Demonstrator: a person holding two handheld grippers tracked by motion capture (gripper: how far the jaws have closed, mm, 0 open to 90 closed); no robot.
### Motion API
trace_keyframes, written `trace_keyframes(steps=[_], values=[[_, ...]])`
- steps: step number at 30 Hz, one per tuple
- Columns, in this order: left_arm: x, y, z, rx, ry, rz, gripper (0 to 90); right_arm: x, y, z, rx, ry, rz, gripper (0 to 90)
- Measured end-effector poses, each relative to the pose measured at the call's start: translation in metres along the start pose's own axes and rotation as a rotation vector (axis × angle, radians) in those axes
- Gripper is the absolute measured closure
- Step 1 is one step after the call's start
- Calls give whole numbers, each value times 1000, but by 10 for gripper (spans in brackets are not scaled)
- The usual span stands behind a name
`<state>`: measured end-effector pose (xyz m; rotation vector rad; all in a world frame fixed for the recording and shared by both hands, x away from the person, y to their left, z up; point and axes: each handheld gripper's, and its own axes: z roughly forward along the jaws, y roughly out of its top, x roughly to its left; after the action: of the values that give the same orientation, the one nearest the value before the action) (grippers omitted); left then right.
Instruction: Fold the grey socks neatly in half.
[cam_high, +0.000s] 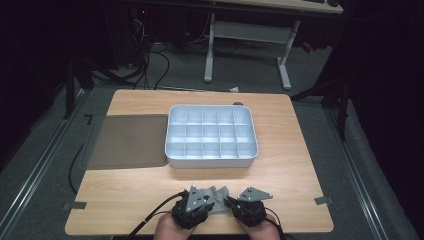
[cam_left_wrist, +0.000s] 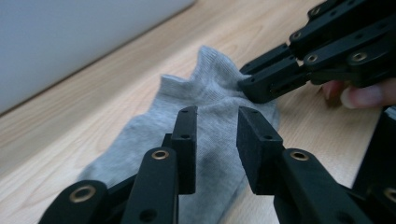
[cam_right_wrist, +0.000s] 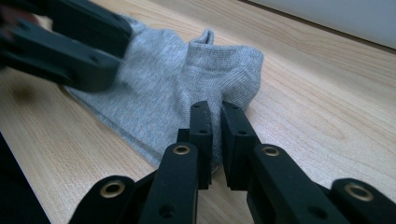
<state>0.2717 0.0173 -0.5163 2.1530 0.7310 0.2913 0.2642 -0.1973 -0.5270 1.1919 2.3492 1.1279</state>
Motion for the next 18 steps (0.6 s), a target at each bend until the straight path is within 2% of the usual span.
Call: trace_keyframes(steps=[1, 2, 3, 5, 6, 7, 13, 15, 18], values=[[0, 0, 0, 0, 0, 0, 704, 0, 0, 0, 0, 0, 0, 839], [0, -3, 6, 34, 11, 6, 713, 0, -1, 0, 0, -9, -2, 805], [0, -5, 7, 44, 13, 6, 720, 0, -1, 0, 1, -15, -5, 779], [0, -8, 7, 38, 19, 9, 729, 0, -1, 0, 11, -23, 2, 714], [0, -8, 7, 38, 19, 9, 734, 0, -1, 0, 11, -23, 2, 714], [1, -11, 5, 33, 31, 11, 745, 0, -2, 1, 25, -24, 8, 645], [0, -15, 4, 16, 56, 14, 771, 4, -4, 0, 26, -4, -10, 653], [0, -15, 3, 17, 59, 14, 772, 9, -5, 1, 22, 14, -23, 744], [1, -15, 3, 18, 57, 15, 772, 10, -5, 1, 23, 26, -31, 796]])
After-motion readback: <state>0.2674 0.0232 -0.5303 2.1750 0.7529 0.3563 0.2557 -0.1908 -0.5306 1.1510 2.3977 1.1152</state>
